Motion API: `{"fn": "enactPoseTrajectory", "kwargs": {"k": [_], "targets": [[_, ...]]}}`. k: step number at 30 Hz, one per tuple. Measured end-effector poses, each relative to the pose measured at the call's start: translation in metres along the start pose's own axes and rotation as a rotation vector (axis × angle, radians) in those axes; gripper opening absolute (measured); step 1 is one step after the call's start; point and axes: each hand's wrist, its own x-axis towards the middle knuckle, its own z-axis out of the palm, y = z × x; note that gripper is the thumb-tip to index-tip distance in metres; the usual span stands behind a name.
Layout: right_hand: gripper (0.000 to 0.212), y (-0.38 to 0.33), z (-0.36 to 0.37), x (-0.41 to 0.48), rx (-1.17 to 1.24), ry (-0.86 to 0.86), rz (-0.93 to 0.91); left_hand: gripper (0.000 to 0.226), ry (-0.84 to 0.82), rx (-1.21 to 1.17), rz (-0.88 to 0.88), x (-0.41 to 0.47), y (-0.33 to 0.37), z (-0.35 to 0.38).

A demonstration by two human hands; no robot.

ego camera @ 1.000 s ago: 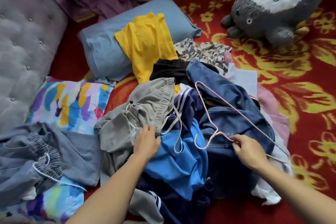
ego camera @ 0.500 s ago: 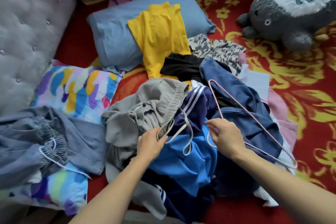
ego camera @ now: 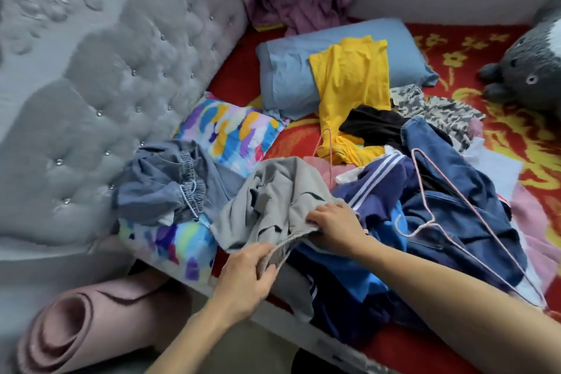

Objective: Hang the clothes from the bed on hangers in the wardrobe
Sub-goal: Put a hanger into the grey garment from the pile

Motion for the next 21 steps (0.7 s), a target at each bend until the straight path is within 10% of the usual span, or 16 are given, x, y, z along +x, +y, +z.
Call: {"fn": "enactPoseTrajectory", "kwargs": {"k": [12,21], "targets": [[0.029,-0.083,-0.042,-0.075,0.022,0.177,0.132,0.045,0.083,0.073,0.059,-0.08,-0.021,-0.12],[0.02,-0.186,-0.06,-0.163,-0.113,0.271,0.754,0.027,0.147,-0.036,0.241,-0.168,-0.049,-0.204]]}}
